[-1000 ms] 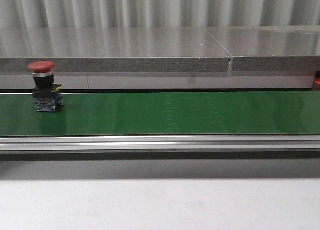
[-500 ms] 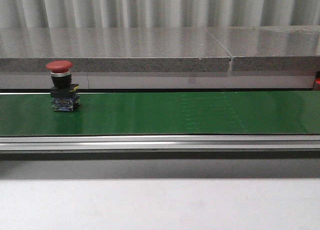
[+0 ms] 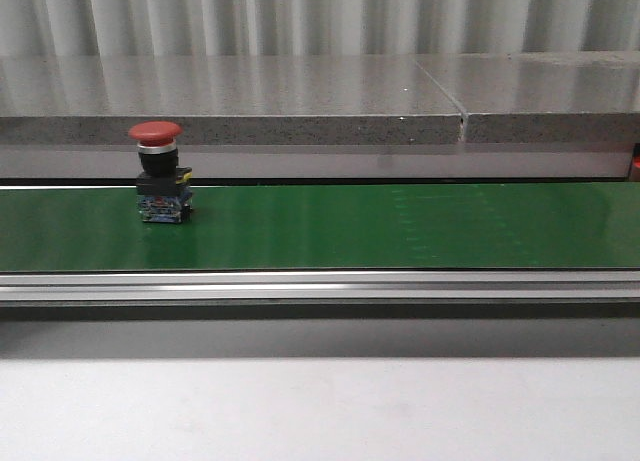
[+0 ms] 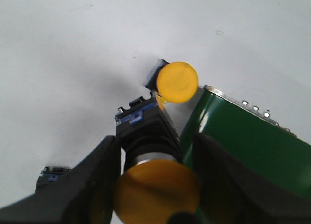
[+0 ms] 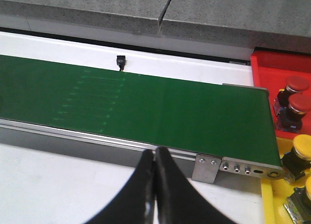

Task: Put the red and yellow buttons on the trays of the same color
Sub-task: 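Grasp the yellow button with the left gripper and carry it over the belt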

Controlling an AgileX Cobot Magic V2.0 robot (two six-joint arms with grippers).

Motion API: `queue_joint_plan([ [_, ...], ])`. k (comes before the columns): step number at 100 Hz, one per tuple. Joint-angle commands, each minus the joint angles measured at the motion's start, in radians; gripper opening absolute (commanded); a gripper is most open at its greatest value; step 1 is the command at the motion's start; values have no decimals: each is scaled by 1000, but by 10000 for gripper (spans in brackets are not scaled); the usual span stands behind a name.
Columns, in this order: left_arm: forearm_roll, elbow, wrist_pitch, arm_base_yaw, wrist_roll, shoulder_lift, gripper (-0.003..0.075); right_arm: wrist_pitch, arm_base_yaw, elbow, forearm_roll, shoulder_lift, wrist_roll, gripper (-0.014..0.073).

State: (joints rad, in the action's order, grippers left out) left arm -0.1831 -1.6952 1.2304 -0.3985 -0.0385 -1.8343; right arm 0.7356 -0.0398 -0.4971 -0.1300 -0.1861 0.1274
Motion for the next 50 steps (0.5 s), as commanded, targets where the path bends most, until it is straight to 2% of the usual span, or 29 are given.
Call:
queue_joint_plan([
  [1,-20,-23,42,36,44,76,238,-72,-1,-24,-3,-9,10,-17],
  [30,5,49,42,166,81,80,239,-72,-1,-24,-3,-9,10,-17],
  [50,29,122,42,207,86,80,239,-72,-1,-24,-3,-9,10,-17],
])
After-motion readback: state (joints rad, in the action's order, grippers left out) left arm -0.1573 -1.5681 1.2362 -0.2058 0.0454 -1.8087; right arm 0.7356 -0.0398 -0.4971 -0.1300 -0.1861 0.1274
